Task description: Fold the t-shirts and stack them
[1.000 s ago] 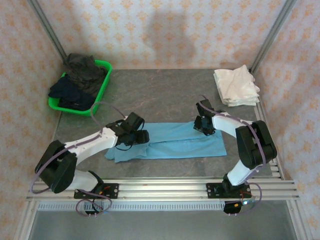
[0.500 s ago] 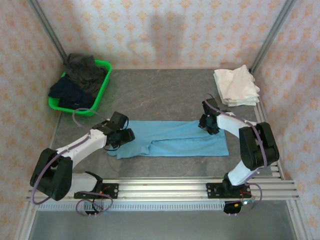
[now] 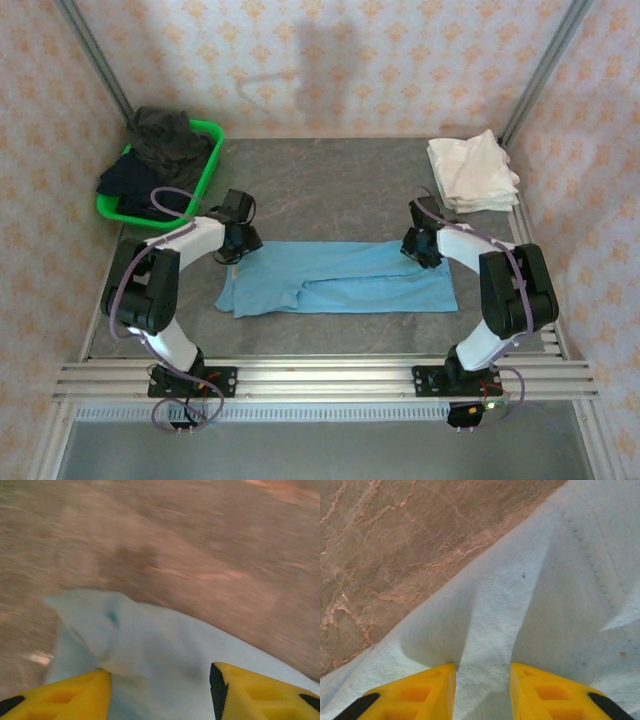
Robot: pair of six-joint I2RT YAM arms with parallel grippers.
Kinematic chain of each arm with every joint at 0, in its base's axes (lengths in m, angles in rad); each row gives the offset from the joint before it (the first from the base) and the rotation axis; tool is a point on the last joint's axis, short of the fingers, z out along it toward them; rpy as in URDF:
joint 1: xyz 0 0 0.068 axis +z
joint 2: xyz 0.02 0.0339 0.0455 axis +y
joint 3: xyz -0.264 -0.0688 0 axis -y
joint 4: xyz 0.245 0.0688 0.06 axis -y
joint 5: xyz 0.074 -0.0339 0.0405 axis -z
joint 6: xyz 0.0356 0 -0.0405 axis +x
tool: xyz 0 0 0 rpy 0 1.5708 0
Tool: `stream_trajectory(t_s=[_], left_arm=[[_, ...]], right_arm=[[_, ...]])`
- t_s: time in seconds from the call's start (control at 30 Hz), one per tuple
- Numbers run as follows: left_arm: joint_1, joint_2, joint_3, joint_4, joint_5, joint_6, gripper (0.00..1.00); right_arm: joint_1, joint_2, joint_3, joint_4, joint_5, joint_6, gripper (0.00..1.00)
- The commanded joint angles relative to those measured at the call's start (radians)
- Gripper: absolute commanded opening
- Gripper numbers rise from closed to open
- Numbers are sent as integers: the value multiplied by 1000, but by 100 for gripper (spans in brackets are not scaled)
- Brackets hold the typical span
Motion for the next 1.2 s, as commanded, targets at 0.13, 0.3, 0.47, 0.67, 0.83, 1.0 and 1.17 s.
stream_trajectory(t_s=[0.13,0.3,0.47,0.67,0.83,1.0,1.17], left_arm=[[47,-62,-84,38,-106,-45,61],[48,-79,-28,-16,-112,-27,65],[16,-162,-5,-32,-122,-15,69],[-164,-194,26,-57,-163,-8,69],[-176,-170,-151,160,16,-20,66],[-136,-84,-208,197,47,-37,61],[-34,-59,-273,223,64,-62,52]], right_arm=[[-22,-35,-27,-41,67,0,34],[-24,-115,-68,-65,76,11,33],[-21,-245,-104,-55,56,19,35],[20,-143,-24,10,-24,-3,35],[18,15,55,24,-19,-14,34],[-40,59,38,1,-2,20,32],[-88,8,-32,41,-9,48,37]])
